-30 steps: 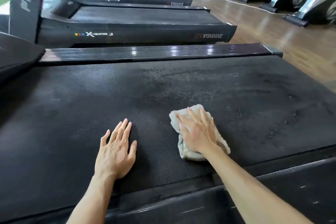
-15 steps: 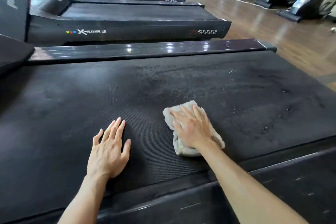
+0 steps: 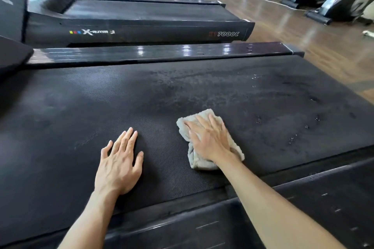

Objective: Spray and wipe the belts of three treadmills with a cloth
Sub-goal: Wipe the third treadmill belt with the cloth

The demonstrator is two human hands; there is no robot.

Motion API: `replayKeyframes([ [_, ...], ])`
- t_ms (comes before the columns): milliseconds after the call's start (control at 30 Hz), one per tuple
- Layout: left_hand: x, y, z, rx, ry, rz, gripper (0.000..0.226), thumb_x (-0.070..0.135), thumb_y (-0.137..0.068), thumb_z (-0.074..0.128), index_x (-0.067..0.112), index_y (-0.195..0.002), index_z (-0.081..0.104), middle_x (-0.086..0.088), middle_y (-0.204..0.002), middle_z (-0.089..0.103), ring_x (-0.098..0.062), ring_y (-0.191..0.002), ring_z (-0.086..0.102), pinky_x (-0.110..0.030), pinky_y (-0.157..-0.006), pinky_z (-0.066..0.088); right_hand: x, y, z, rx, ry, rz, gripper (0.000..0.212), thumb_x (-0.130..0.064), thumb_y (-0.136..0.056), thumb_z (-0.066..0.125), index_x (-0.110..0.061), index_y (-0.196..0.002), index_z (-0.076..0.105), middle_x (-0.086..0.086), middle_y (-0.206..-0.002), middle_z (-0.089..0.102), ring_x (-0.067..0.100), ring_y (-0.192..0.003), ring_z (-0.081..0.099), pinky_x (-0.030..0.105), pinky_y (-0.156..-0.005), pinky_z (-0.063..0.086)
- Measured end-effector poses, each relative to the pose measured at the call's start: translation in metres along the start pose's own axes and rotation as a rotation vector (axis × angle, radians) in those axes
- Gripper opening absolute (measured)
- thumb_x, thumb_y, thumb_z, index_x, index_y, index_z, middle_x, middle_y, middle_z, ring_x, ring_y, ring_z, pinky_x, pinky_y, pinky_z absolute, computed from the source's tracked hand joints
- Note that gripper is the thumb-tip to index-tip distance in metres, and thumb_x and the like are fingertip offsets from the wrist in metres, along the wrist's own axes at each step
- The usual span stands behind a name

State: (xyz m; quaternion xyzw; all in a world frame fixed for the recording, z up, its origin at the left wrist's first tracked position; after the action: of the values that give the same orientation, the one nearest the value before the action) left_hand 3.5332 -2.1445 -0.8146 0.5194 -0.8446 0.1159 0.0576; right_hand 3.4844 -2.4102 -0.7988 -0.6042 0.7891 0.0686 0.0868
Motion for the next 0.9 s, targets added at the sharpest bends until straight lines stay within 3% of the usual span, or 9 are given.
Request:
replayKeyframes([
  [167,-0.001,0.000,0.000,-0.004,-0.006,-0.010,0.079,0.057,-0.090,0.010,0.024,-0.161,0.022,0.011,-0.169,0.009,-0.005,-0.155,0.005,-0.038,-0.125,0.007,-0.056,0.014,0.013,-0.051,-0.016,-0.202,0.048,-0.052,-0.103,0.025,-0.056,-0.148,0.041,-0.013,-0.169,0.023,0.027,-0.158,0.002,0.055,-0.125,0.001],
  [267,0.000,0.000,-0.001,-0.007,0.003,-0.004,0.079,0.057,-0.090,0.010,0.024,-0.161,0.022,0.011,-0.169,0.009,-0.006,-0.155,0.005,-0.038,-0.125,0.006,-0.039,0.049,0.007,-0.079,-0.073,-0.293,0.058,-0.059,-0.095,0.018,-0.056,-0.147,0.043,-0.019,-0.168,0.023,0.019,-0.157,0.001,0.051,-0.127,0.000],
  [367,0.001,0.001,-0.002,-0.004,0.003,0.003,0.078,0.056,-0.091,0.013,0.023,-0.161,0.025,0.009,-0.169,0.011,-0.007,-0.155,0.007,-0.039,-0.125,0.007,0.013,0.046,-0.007,-0.010,-0.071,-0.156,0.057,-0.054,-0.095,0.025,-0.046,-0.145,0.052,-0.018,-0.161,0.037,0.020,-0.153,0.015,0.050,-0.124,0.013],
  [433,0.001,0.002,-0.001,0.001,-0.003,-0.001,0.077,0.056,-0.091,0.014,0.023,-0.160,0.026,0.009,-0.169,0.013,-0.007,-0.155,0.009,-0.040,-0.125,0.008,0.032,0.022,-0.010,0.000,-0.036,-0.002,0.050,-0.052,-0.101,0.029,-0.050,-0.148,0.044,-0.020,-0.161,0.033,0.022,-0.154,0.014,0.048,-0.124,0.010],
  [567,0.002,0.001,-0.003,-0.015,-0.003,-0.001,0.077,0.055,-0.091,0.014,0.024,-0.161,0.024,0.009,-0.169,0.011,-0.007,-0.155,0.007,-0.039,-0.125,0.007,-0.016,-0.014,-0.004,0.024,0.031,-0.036,0.041,-0.049,-0.104,0.030,-0.055,-0.141,0.049,-0.015,-0.152,0.041,0.028,-0.144,0.026,0.047,-0.119,0.015],
  [733,0.002,0.003,-0.003,-0.022,0.006,-0.001,0.078,0.056,-0.092,0.011,0.023,-0.162,0.020,0.011,-0.169,0.006,-0.005,-0.155,0.003,-0.038,-0.126,0.007,-0.054,0.046,0.013,-0.068,-0.059,-0.268,0.045,-0.053,-0.103,0.031,-0.059,-0.146,0.043,-0.020,-0.168,0.020,0.021,-0.158,-0.003,0.050,-0.126,-0.006],
  [900,0.003,0.002,-0.003,-0.017,0.010,0.003,0.077,0.056,-0.092,0.011,0.024,-0.162,0.020,0.012,-0.169,0.006,-0.004,-0.155,0.003,-0.036,-0.124,0.004,0.013,0.036,-0.003,-0.067,-0.049,-0.091,0.061,-0.064,-0.093,0.015,-0.060,-0.149,0.036,-0.024,-0.169,0.016,0.015,-0.159,-0.005,0.046,-0.128,-0.005],
])
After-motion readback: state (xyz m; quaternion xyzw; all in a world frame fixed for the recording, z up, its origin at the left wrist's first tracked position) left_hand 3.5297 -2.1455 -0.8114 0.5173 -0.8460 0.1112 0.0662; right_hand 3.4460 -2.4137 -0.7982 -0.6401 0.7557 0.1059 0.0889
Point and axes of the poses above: each hand's wrist, its own y-axis away from the middle knuckle, its own z-axis out of the palm, x = y × z, the point moved 6 cm from there along -y, towards the middle knuckle
